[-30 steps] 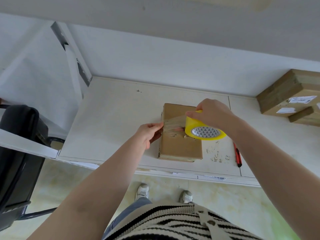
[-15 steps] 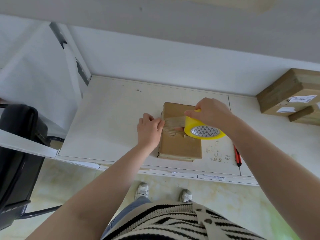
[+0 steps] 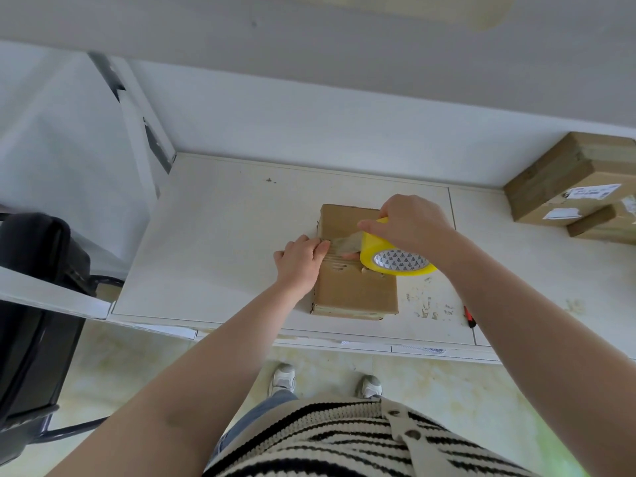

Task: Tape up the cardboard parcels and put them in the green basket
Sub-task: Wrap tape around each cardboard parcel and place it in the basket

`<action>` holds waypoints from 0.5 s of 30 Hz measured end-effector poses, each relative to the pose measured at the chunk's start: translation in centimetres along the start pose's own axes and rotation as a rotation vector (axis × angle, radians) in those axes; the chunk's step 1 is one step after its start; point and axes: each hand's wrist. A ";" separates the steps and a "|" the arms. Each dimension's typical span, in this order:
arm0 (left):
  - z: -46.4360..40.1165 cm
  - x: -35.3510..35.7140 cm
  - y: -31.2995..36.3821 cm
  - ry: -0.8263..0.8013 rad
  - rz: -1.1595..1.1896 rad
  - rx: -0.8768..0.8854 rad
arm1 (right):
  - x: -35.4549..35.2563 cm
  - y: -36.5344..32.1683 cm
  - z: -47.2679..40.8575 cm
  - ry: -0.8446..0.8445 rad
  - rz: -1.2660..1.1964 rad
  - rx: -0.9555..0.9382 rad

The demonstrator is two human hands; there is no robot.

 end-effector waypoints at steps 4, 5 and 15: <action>0.5 0.2 0.4 -0.006 0.151 -0.142 | 0.0 0.2 0.2 0.004 0.000 0.016; 0.6 0.2 0.5 -0.005 0.148 -0.141 | 0.0 0.2 0.2 0.006 0.002 0.015; 1.1 0.3 0.8 0.099 0.009 -0.047 | -1.3 4.9 2.3 -0.033 -0.133 -0.004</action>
Point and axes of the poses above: each hand's wrist, its own z-axis away from the middle knuckle, its own x-axis out of the palm, y = z × x, and after that the axes turned 3 degrees about -x, right-handed
